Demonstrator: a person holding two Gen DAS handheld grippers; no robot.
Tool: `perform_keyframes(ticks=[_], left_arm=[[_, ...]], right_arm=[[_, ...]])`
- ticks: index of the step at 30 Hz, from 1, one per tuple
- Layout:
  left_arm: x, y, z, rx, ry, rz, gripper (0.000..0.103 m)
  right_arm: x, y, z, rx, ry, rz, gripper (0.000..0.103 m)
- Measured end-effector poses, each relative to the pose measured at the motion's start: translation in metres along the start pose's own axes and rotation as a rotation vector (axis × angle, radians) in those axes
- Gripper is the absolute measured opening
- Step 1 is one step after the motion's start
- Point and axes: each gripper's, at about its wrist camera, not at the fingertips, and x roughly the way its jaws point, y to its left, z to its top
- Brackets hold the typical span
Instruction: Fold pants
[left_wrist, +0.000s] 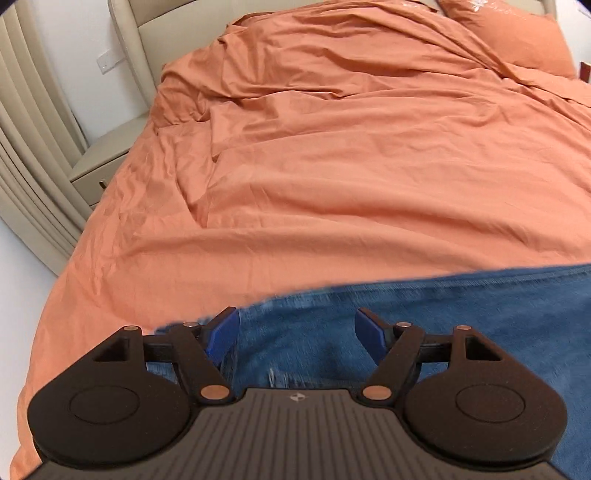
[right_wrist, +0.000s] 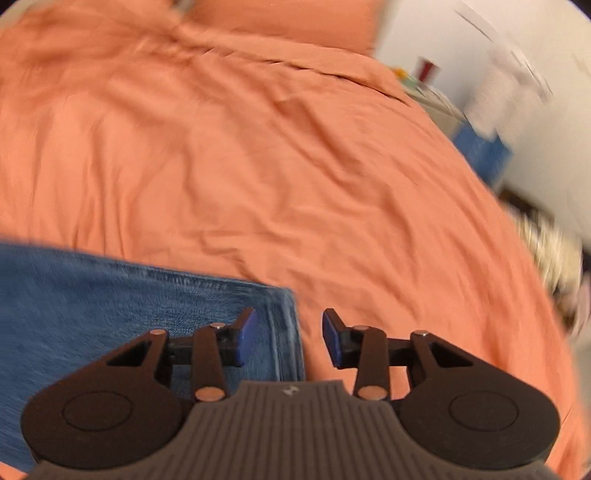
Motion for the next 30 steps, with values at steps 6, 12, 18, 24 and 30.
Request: perform_keyframes(ticks=[6,12,18,24,30], left_arm=[[-0.015,0.011,-0.037,-0.014,0.014,-0.004,0.082],[-0.027,0.037,-0.069,-0.115,0.052,-0.010,0.080],[-0.034,0.051,-0.088,-0.192,0.076,0.020,0.079],[-0.021,0.051,-0.103,-0.222,0.130,0.037,0.071],[-0.006,0.043,-0.106,-0.222,0.146,0.065,0.073]], right_arm=[[-0.028,-0.054,-0.049,0.317,0.009,0.103,0.035],[-0.032,-0.085,-0.112,0.690,0.040,0.267,0.034],[-0.005,-0.081,-0.138,0.871,0.044,0.340,0.018],[-0.044,-0.083,-0.120,0.803,-0.154,0.342,0.000],[-0.014,-0.091,-0.134,0.824,-0.063,0.260,0.000]])
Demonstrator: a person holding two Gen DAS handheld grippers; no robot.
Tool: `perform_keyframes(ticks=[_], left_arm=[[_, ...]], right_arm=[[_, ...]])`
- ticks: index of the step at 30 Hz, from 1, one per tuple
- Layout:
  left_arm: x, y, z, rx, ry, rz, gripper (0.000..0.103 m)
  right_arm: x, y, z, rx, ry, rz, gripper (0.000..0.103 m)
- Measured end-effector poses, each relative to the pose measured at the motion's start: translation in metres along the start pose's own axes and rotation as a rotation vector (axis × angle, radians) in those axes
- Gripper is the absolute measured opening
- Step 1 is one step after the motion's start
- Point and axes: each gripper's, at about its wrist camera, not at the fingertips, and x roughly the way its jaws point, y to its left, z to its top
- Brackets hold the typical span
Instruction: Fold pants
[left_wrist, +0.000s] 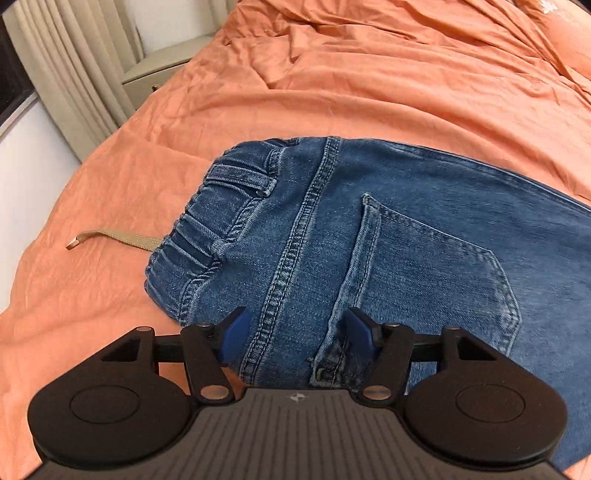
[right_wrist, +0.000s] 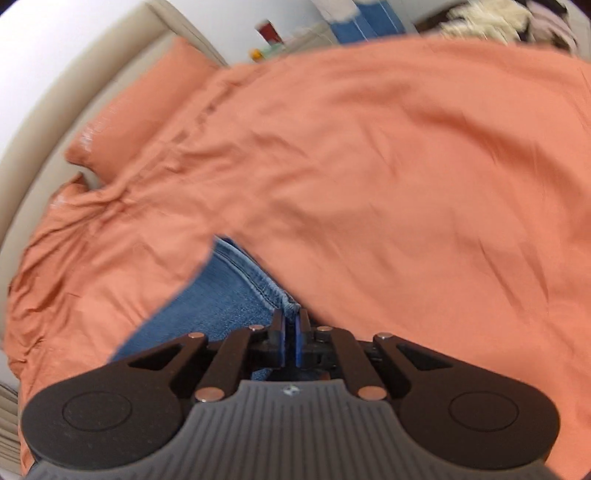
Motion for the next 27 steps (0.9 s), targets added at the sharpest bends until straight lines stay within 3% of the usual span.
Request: perform_keyframes(ticks=[4,7,8,14,19,21,24,27], left_arm=[[0.003,0.002,0.004,-0.003,0.009,0.008,0.075],[-0.004,0.005,0.006,0.006,-0.012,0.001,0.074],[-0.007,0.006,0.007,0.012,-0.027,-0.006,0.072],[-0.013,0.021,0.020,-0.015,-0.100,-0.096,0.057],[0.008,0.020,0.042,-0.036,-0.137,-0.121,0.057],[0.019,0.022,0.054,-0.047,-0.144,-0.118,0.051],[0.043,0.025,0.071,-0.064,-0.099,-0.065,0.043],[0.067,0.028,0.079,-0.064,-0.035,-0.084,0.045]], right_arm=[[0.016,-0.010,-0.009,-0.003,0.041,-0.021,0.000],[0.010,-0.004,-0.005,-0.069,0.019,-0.058,0.018],[0.005,0.001,-0.003,-0.114,0.001,-0.072,0.018],[-0.004,0.053,-0.010,-0.354,0.000,-0.012,0.018],[0.034,0.107,-0.030,-0.458,0.030,0.009,0.018],[0.052,0.125,-0.034,-0.466,0.040,0.010,0.018],[0.079,0.147,-0.035,-0.493,0.035,-0.048,0.018],[0.107,0.153,-0.029,-0.479,0.051,-0.121,0.017]])
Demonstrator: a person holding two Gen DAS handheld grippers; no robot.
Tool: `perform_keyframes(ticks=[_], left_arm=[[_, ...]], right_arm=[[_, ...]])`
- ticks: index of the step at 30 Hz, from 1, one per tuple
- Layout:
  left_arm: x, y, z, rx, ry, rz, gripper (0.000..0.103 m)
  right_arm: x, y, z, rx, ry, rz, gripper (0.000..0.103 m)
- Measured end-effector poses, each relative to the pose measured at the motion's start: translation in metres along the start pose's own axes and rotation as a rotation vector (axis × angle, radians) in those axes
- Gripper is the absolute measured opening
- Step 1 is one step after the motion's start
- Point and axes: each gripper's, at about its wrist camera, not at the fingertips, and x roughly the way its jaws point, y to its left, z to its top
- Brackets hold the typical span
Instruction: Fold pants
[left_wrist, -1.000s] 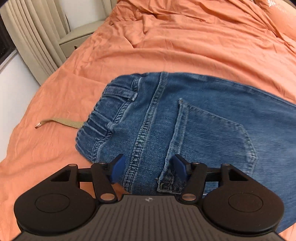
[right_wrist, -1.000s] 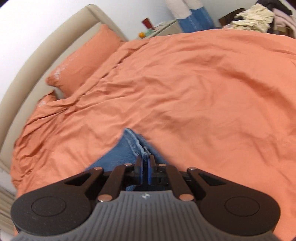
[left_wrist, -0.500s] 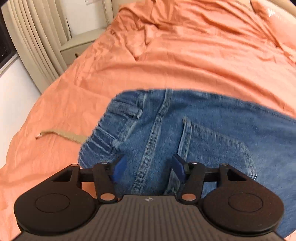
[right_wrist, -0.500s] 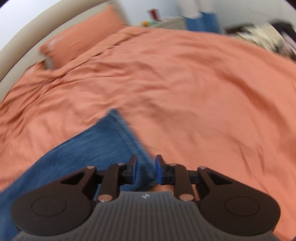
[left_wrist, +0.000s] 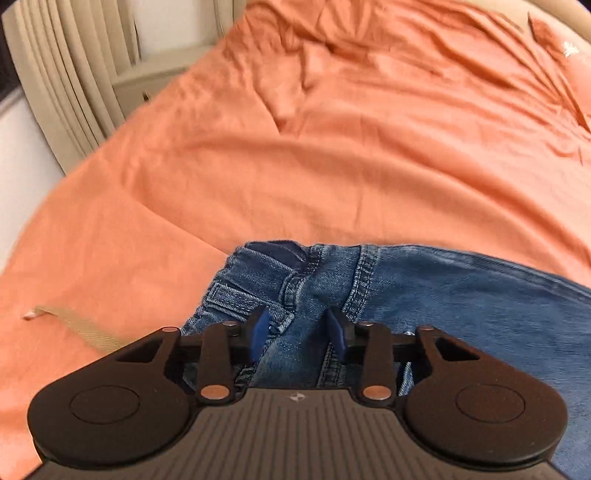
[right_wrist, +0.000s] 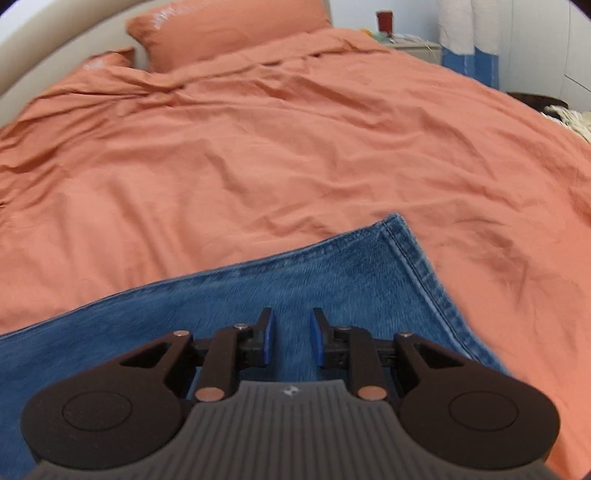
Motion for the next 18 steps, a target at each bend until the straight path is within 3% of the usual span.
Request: perform_keyframes(ticks=[5,10,13,15,18], left_arm=[[0.014,-0.006,0.000,0.055,0.027,0.017,0.048],[0.002,-0.008,0.000,0.057,0.014,0.031,0.047],[-0.019,-0.019,0.002,0.089,-0.034,0.074,0.049],[-0.042,-0.030,0.000,0.113,-0.100,0.075,0.059],[-0.073,-0.057,-0.002,0.155,-0.151,0.012,0.059]], right_arm=[[0.032,-0.004,0.014,0.020,0.058,-0.092,0.000],[0.038,-0.009,0.023,0.027,0.075,-0.132,0.000],[0.024,-0.011,0.029,-0.002,0.053,-0.161,0.000],[0.006,-0.020,0.030,0.006,0.029,-0.137,0.006],[-0.026,-0.039,0.027,0.020,0.010,-0.063,0.018]])
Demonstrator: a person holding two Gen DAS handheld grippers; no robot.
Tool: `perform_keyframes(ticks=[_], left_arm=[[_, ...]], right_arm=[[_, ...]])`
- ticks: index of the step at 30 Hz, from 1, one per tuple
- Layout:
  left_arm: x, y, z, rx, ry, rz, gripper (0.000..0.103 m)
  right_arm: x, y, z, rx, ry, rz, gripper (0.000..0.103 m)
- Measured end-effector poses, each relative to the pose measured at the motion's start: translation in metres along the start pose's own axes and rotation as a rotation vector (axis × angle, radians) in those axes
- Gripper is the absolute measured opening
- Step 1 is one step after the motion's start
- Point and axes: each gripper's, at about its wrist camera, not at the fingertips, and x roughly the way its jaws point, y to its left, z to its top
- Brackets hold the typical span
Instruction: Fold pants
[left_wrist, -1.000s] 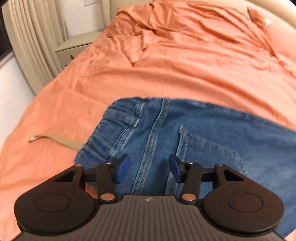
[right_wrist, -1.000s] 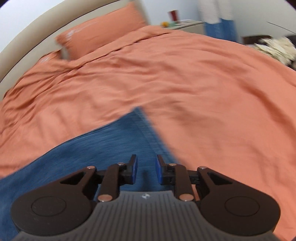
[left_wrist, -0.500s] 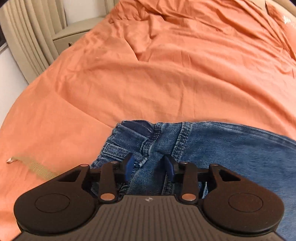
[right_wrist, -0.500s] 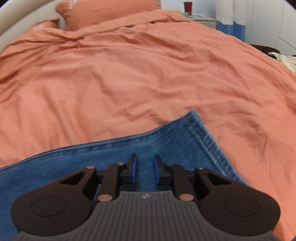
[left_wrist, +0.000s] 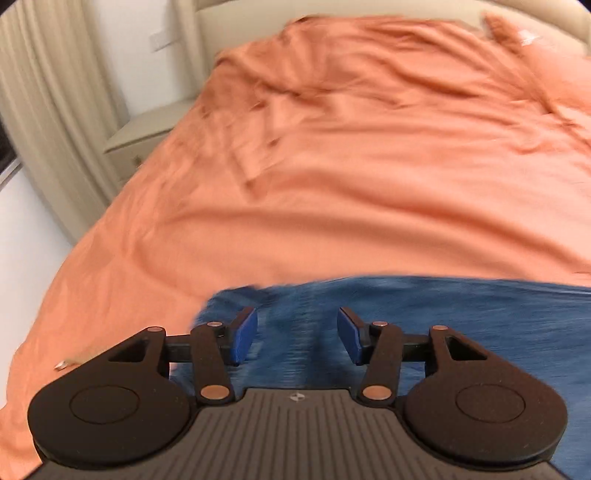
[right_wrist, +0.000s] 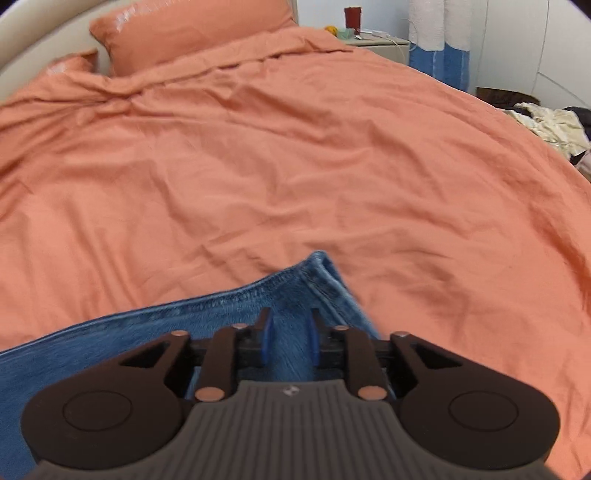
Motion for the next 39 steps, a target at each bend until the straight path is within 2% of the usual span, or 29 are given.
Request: perform_keyframes(ticks=[3,5,7,10,13,18,20,21,23,26,29,34,39], left_arm=[[-0.024,-0.042,0.003,0.056,-0.006,-0.122,0.059],[-0.038,-0.082,0.003,0.122,-0.009,-0.202,0.058],[-0.049,-0.127,-0.002,0.193,-0.012,-0.278,0.055],[-0.055,-0.193,-0.013,0.297,-0.003,-0.365,0.054],[-0.052,-0.256,-0.026,0.402,0.016,-0.417,0.051],[-0.043,-0.334,-0.035,0.468,0.042,-0.502,0.046],[-0.039,-0.354,-0.035,0.479,0.042,-0.515,0.045],[-0.038,-0.364,-0.035,0.483,0.043,-0.525,0.043],[-0.032,-0.383,-0.033,0.494,0.049,-0.539,0.042],[-0.018,-0.410,-0.028,0.516,0.045,-0.522,0.036],[-0.005,-0.426,-0.025,0.526,0.058,-0.504,0.033],[0.020,-0.451,-0.021,0.551,0.091,-0.473,0.031],[0.024,-0.459,-0.021,0.573,0.081,-0.448,0.031]], right_arm=[[-0.031,-0.026,-0.013,0.037,-0.020,0.068,0.030],[-0.049,-0.050,-0.026,0.123,-0.024,0.136,0.039],[-0.063,-0.075,-0.044,0.233,-0.021,0.204,0.044],[-0.071,-0.112,-0.074,0.429,0.007,0.304,0.044],[-0.063,-0.137,-0.104,0.582,0.033,0.368,0.045],[-0.029,-0.152,-0.133,0.759,0.045,0.464,0.045],[-0.018,-0.154,-0.135,0.791,0.021,0.486,0.034],[-0.012,-0.154,-0.133,0.801,0.015,0.493,0.033],[-0.001,-0.156,-0.132,0.829,0.014,0.506,0.019],[0.001,-0.158,-0.127,0.816,0.002,0.504,0.009],[-0.007,-0.150,-0.120,0.708,-0.031,0.463,0.007],[-0.002,-0.156,-0.124,0.758,-0.024,0.492,0.006],[-0.001,-0.153,-0.123,0.722,-0.025,0.469,0.004]])
